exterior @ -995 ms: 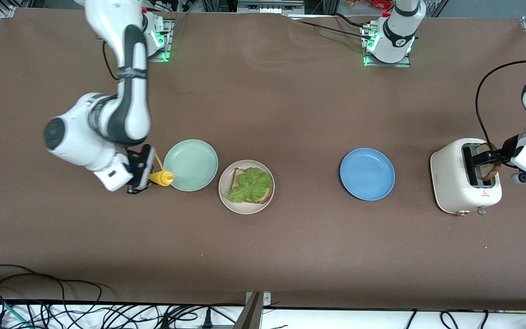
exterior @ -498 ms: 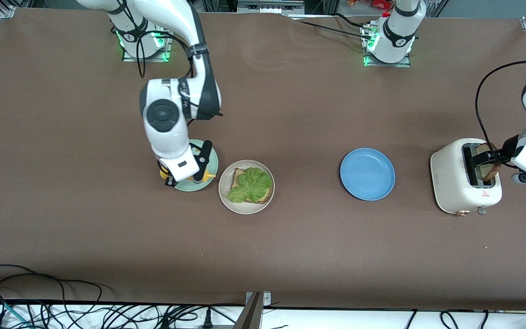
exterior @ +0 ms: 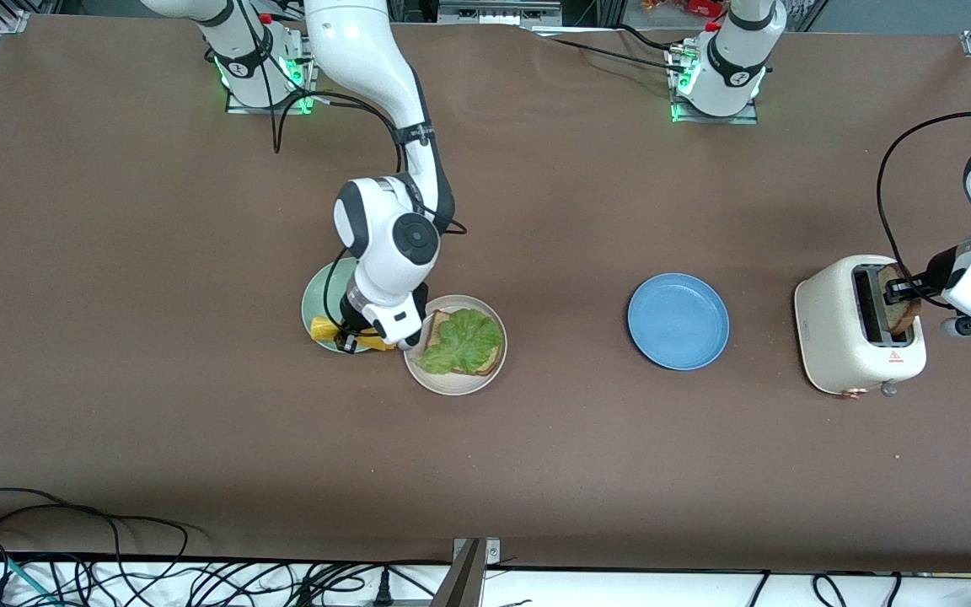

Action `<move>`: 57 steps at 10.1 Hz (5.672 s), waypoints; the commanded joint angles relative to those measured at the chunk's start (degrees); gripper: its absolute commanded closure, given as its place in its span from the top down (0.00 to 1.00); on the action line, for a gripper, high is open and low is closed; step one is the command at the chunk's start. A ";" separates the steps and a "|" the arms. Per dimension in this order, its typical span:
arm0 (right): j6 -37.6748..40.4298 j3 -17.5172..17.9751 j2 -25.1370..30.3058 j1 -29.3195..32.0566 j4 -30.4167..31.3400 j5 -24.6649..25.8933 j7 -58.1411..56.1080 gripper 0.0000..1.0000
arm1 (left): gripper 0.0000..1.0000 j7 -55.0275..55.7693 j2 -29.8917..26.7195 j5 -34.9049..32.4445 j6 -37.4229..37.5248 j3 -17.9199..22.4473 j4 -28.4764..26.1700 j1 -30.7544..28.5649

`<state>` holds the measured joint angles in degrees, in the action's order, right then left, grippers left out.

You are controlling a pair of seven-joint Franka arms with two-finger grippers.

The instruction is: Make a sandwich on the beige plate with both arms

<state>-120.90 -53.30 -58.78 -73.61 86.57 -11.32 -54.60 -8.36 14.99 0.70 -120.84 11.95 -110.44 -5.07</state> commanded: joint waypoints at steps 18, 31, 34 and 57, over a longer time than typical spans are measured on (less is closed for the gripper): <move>16.92 -12.27 30.19 19.70 19.21 -31.88 -52.48 0.00 | 0.00 -3.78 20.33 45.87 33.94 -13.53 30.72 11.46; 31.69 2.98 22.75 56.69 39.73 -57.32 -102.53 0.00 | 0.00 1.06 35.88 78.05 -3.07 -13.79 34.83 31.26; 32.04 9.51 20.46 62.35 38.94 -60.21 -105.44 0.00 | 0.00 1.06 38.00 79.45 -8.10 -13.88 36.17 33.81; 49.16 10.06 20.81 73.18 -5.16 -33.77 -46.43 0.99 | 1.00 10.11 23.43 12.44 19.46 -10.80 34.68 15.19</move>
<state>-75.14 -43.52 -37.53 -0.51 85.88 -47.22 -107.03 0.74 40.77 18.61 -105.54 1.58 -74.55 11.12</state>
